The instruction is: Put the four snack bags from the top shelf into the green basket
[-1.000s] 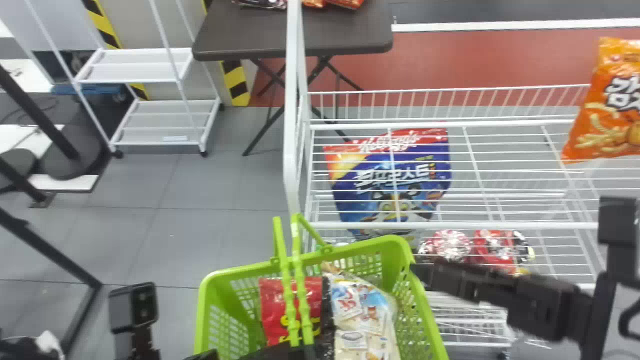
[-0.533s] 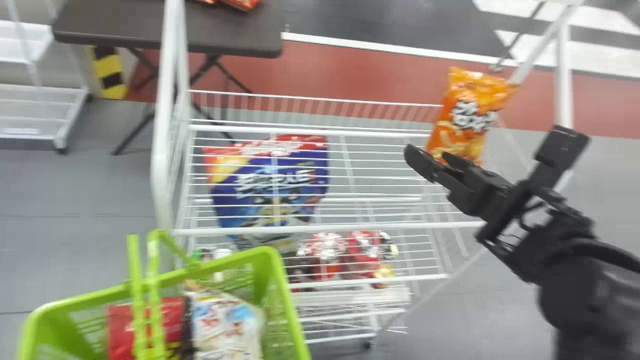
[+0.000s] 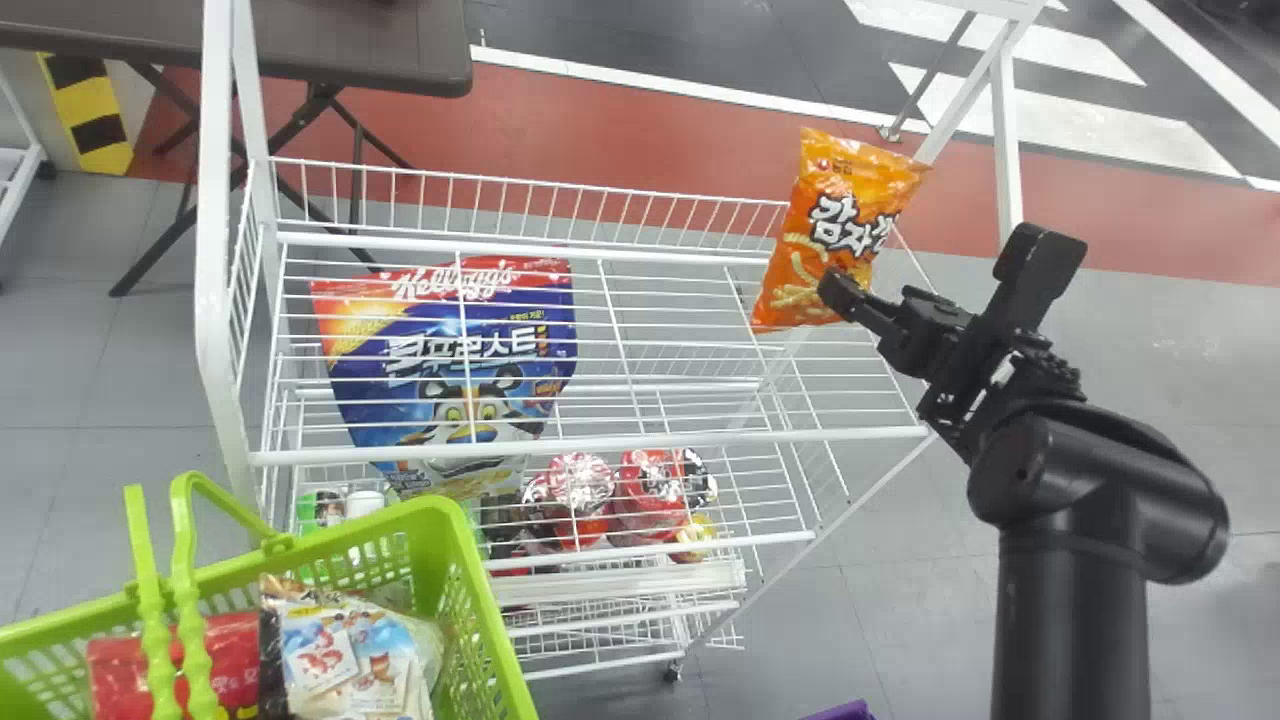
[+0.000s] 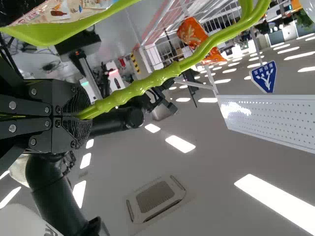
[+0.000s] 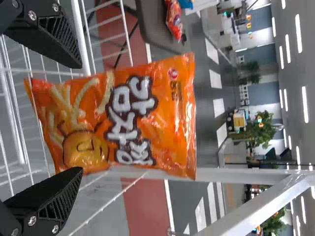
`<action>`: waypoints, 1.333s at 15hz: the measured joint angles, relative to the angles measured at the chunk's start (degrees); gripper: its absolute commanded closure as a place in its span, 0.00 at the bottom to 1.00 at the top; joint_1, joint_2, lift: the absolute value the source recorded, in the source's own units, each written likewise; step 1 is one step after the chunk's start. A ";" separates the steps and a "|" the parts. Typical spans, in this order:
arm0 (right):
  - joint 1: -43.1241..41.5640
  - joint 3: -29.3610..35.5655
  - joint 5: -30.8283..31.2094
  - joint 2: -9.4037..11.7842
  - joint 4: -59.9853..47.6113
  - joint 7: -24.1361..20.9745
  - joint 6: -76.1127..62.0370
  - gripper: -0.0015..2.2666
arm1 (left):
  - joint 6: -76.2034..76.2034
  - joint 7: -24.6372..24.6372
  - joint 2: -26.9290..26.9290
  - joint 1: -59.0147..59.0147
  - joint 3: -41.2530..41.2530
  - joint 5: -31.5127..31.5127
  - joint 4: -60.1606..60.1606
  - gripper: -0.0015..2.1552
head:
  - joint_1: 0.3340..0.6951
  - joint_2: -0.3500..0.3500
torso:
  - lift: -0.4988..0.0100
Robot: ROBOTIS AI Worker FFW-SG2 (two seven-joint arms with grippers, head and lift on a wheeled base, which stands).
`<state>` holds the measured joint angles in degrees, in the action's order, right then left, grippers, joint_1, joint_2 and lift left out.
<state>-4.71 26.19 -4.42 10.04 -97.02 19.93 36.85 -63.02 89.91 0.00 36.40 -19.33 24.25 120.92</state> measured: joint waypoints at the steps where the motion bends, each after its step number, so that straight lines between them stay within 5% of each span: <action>1: -1.76 -0.53 2.18 0.19 2.88 -0.15 -1.44 0.03 | 0.09 0.00 0.00 0.12 0.05 0.00 -0.03 1.00 | 1.00 0.00 | 0.97; 5: -8.37 -3.89 9.03 0.31 14.28 -0.87 -7.10 0.09 | 1.57 0.00 0.00 1.36 -0.12 0.47 -0.02 1.00 | 1.00 0.00 | 0.97; 7: -10.32 -5.47 10.04 0.08 17.67 -0.85 -8.10 0.45 | 2.33 0.00 0.00 1.90 -0.38 0.81 -0.08 1.00 | 1.00 0.00 | 0.97; 8: -10.95 -5.95 10.39 -0.03 18.86 -0.85 -8.18 0.82 | 2.66 0.00 0.00 2.23 -0.65 1.04 -0.14 1.00 | 1.00 0.00 | 0.97; 9: -11.16 -6.09 10.48 -0.12 19.39 -0.94 -8.18 1.00 | 2.87 0.00 0.00 2.43 -0.97 1.21 -0.20 1.00 | 1.00 0.00 | 0.97; 16: -5.67 -2.51 3.27 -0.50 11.83 -3.16 -7.14 1.00 | 3.12 0.00 0.00 2.71 -1.45 1.64 -0.18 1.00 | 1.00 0.00 | 0.97; 20: 6.03 -0.63 -10.00 -0.54 -8.39 -2.42 6.05 1.00 | 3.12 0.00 0.00 2.04 -0.86 1.48 -0.07 1.00 | 1.00 0.00 | 0.97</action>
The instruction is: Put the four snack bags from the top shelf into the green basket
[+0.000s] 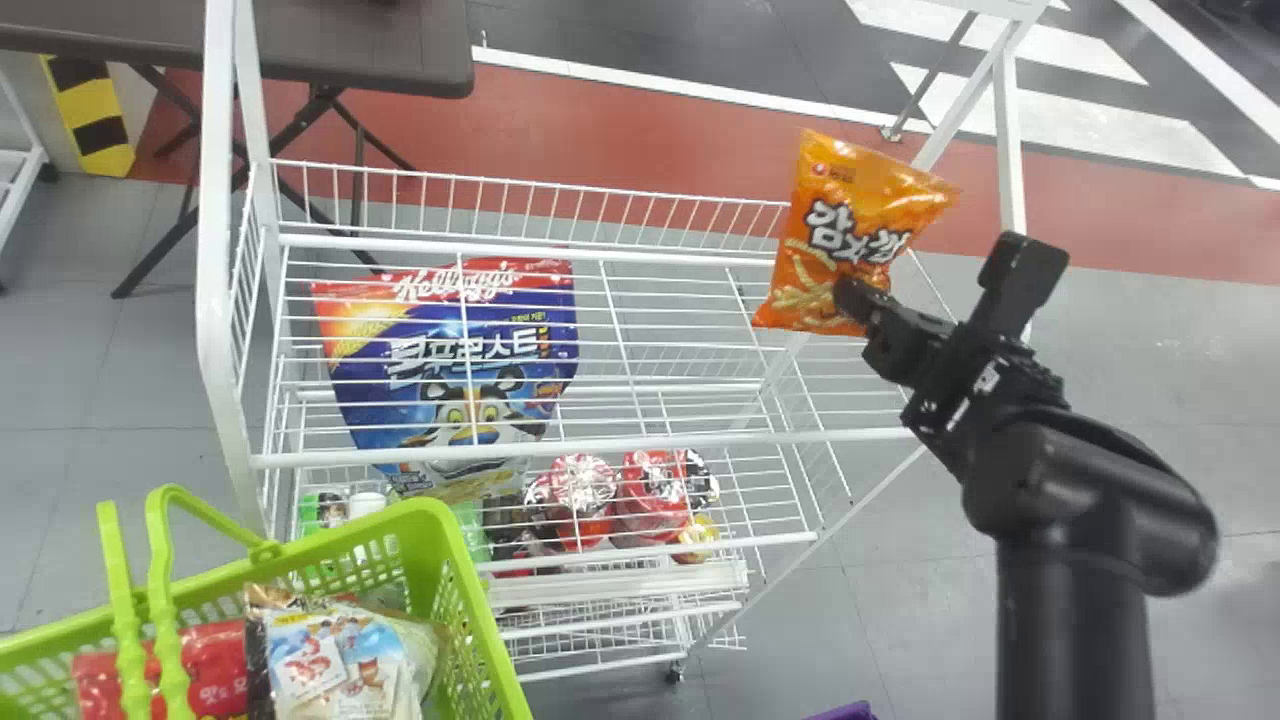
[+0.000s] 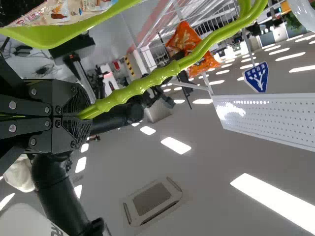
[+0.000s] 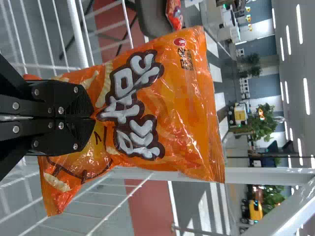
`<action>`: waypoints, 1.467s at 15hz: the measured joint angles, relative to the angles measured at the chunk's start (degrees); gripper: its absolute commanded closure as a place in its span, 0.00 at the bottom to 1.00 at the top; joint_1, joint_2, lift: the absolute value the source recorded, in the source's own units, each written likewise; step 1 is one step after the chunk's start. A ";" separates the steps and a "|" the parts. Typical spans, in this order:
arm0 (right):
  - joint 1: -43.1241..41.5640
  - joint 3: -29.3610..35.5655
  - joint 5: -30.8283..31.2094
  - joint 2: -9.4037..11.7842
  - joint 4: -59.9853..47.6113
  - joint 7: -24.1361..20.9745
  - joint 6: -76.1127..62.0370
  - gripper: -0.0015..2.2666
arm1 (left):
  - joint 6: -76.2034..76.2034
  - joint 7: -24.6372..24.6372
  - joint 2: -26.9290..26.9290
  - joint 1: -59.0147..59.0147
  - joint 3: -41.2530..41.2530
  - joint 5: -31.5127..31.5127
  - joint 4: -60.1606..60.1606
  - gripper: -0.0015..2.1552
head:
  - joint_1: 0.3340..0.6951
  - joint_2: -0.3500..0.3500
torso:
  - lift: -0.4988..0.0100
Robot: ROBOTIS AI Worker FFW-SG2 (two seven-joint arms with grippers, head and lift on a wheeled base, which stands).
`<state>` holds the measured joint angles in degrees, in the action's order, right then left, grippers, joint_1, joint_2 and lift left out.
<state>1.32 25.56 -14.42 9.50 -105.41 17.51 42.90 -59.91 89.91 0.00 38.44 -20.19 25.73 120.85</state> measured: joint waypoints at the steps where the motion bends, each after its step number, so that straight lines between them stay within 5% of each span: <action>1: 3.30 -0.24 -2.89 -0.15 -5.32 0.14 3.13 1.00 | -0.02 0.00 0.00 -0.28 0.18 -0.08 0.00 1.00 | 1.00 0.00 | 0.97; 5: 13.62 -1.67 -12.61 -2.28 -24.09 3.22 19.73 1.00 | -0.16 0.00 0.00 -1.64 0.41 -0.51 0.61 1.00 | 1.00 0.03 | 0.97; 11: 18.66 -5.97 -27.05 -2.82 -35.52 4.97 42.73 1.00 | 0.00 0.00 0.00 -4.51 2.15 -3.80 1.22 1.00 | 1.00 0.38 | 0.97; 15: 15.86 -7.47 -35.69 -3.07 -37.79 4.24 46.11 1.00 | 0.00 0.00 0.00 -5.48 4.11 -5.07 1.20 1.00 | 1.00 0.49 | 0.97; 22: 14.34 -15.50 -33.94 -2.94 -33.13 3.37 46.18 1.00 | -0.72 0.00 0.00 -7.42 7.08 -5.20 4.48 1.00 | 1.00 0.58 | 0.97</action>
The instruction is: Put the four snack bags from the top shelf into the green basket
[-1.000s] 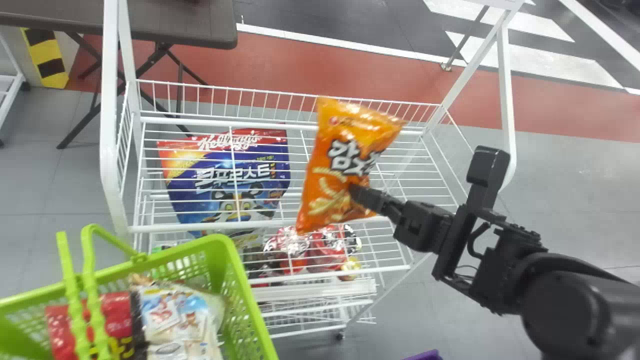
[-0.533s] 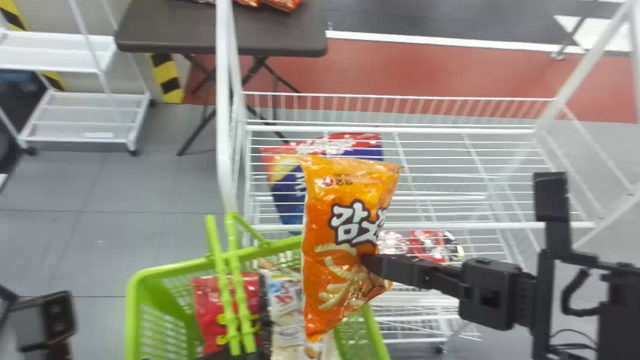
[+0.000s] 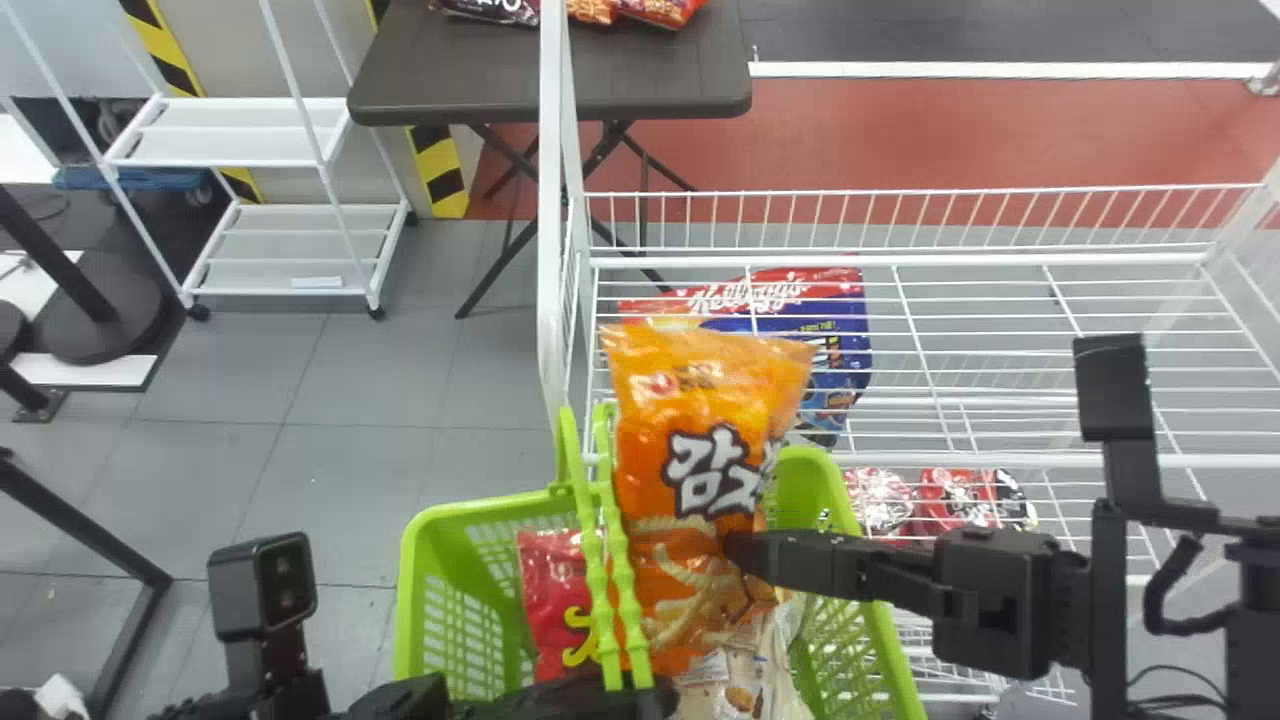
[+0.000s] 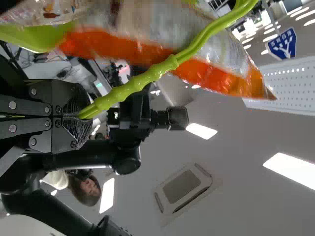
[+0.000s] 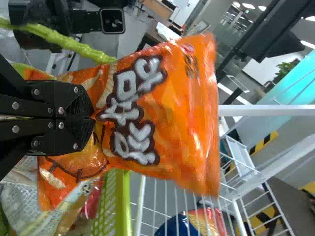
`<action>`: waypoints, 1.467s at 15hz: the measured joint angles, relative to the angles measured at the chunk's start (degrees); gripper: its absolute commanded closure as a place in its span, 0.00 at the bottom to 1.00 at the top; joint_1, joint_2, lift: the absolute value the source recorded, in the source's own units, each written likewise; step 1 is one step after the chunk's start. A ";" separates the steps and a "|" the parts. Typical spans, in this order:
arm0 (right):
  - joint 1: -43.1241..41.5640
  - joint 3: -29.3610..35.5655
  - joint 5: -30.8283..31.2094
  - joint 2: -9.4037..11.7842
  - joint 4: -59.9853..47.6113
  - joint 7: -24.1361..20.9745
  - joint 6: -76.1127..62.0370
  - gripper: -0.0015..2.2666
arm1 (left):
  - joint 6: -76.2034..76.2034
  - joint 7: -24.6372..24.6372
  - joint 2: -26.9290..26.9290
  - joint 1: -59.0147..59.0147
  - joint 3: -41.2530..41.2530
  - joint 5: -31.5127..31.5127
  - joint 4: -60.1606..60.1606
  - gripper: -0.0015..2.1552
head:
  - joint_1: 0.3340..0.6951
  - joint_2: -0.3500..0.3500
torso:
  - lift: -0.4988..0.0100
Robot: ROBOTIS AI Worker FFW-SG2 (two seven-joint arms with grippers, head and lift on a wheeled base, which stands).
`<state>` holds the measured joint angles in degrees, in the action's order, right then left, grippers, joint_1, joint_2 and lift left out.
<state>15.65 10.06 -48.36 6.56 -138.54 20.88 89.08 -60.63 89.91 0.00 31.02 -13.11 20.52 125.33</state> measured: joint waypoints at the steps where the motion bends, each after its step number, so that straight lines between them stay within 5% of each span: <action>1: -0.01 -0.48 0.20 0.02 0.55 -0.10 0.00 1.00 | -0.78 0.00 0.00 -0.68 0.24 0.06 1.07 1.00 | 1.00 0.58 | 0.97; 6: -1.04 -4.03 0.39 0.61 5.12 -0.23 0.00 1.00 | -3.66 0.00 0.00 -2.58 2.20 0.73 2.85 1.00 | 1.00 0.58 | 0.97; 11: -6.16 -13.56 6.79 0.81 11.89 -1.10 0.00 1.00 | -3.83 0.00 0.00 -1.96 3.48 1.22 4.86 1.00 | 1.00 0.66 | 0.97; 14: -8.36 -14.79 7.26 1.29 13.08 1.78 0.00 0.96 | -3.68 0.01 0.00 -1.48 2.37 2.24 5.01 1.00 | 1.00 0.71 | 0.97; 22: -10.89 0.16 1.58 2.40 1.28 5.13 0.00 0.96 | 1.01 0.00 0.00 -0.38 -1.39 2.09 1.18 1.00 | 1.00 0.57 | 0.97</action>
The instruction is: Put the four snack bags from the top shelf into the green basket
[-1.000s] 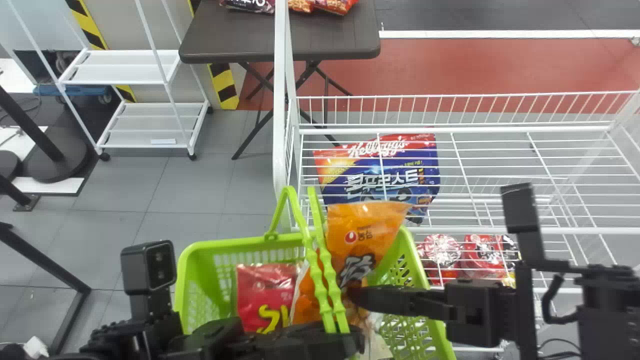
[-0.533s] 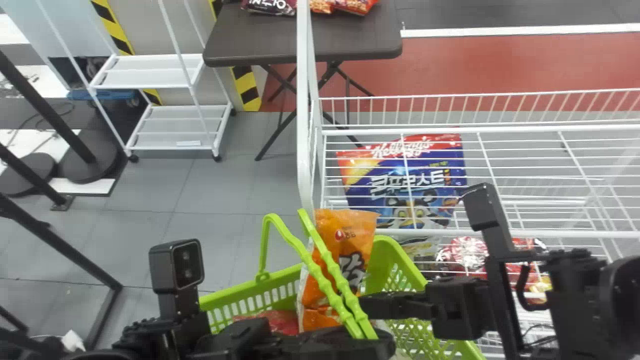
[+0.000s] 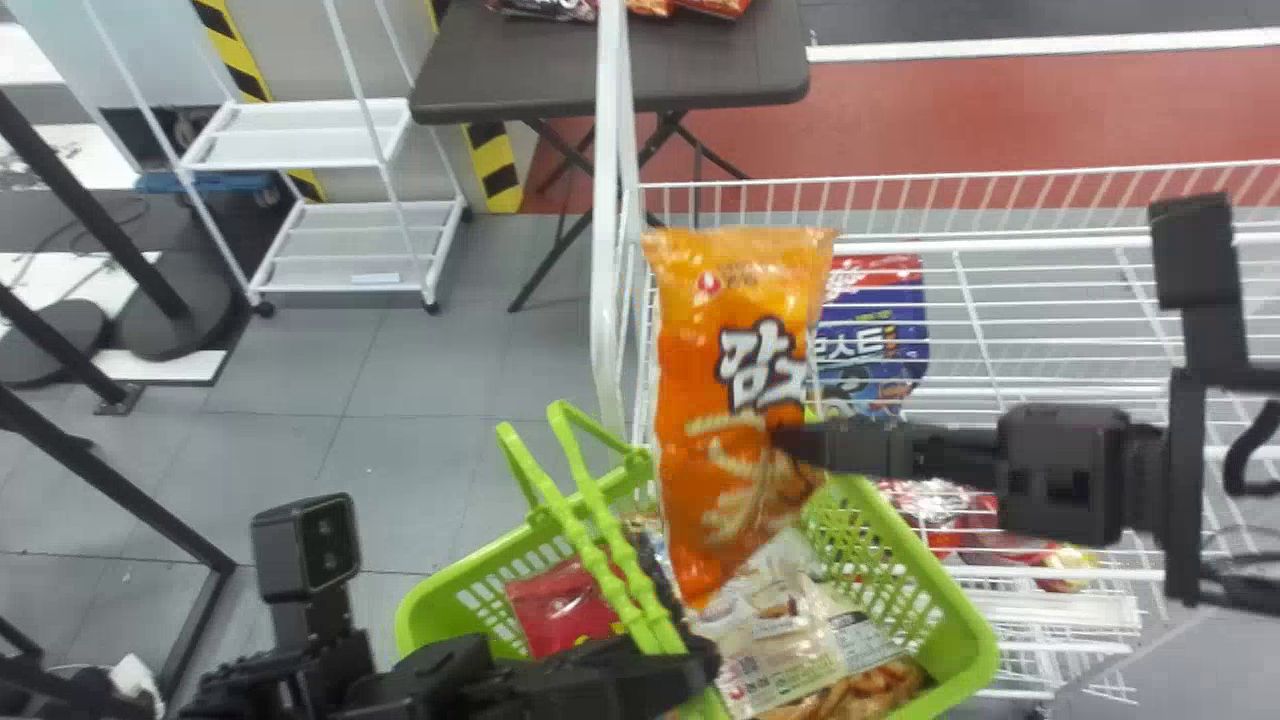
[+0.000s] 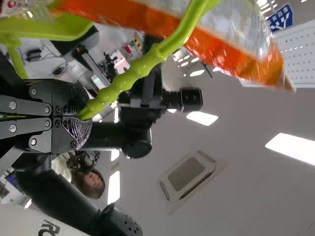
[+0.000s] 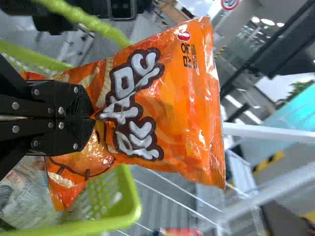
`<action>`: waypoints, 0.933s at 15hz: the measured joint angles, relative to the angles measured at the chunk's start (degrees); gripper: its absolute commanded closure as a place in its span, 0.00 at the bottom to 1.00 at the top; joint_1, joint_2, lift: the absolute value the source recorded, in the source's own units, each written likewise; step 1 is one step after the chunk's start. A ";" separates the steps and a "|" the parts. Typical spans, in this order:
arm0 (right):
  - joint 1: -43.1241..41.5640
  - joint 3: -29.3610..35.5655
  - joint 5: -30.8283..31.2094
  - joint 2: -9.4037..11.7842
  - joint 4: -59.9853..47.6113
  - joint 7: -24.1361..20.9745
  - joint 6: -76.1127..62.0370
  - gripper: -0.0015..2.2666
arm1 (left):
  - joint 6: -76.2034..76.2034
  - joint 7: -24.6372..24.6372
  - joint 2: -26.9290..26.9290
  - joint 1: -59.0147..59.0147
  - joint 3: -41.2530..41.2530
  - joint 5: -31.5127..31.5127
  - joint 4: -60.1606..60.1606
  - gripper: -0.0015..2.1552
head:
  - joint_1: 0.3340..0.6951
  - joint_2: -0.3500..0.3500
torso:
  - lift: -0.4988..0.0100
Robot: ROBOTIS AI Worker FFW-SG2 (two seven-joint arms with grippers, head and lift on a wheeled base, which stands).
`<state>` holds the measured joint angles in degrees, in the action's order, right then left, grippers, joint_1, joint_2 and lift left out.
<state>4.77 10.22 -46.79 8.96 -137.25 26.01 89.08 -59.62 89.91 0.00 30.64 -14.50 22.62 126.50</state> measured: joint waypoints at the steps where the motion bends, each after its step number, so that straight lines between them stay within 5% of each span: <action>1: -0.51 1.68 -1.25 0.01 -0.14 0.00 0.00 0.96 | 1.00 0.00 0.00 -0.16 -0.40 -0.17 -0.54 1.00 | 1.00 0.56 | 0.97; 7: -0.25 6.75 -6.83 0.65 0.06 0.00 0.00 0.96 | 4.64 0.01 0.00 -3.85 -0.42 -1.94 -5.12 1.00 | 1.00 0.52 | 0.97; 14: 0.76 2.57 -7.00 1.51 4.30 -0.03 0.00 0.93 | 1.64 0.00 0.00 -9.47 -0.85 -3.09 -5.33 1.00 | 1.00 0.57 | 0.97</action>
<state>5.53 12.80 -53.79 10.47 -132.95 25.98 89.08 -57.98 89.91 0.00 21.17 -15.36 19.53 121.17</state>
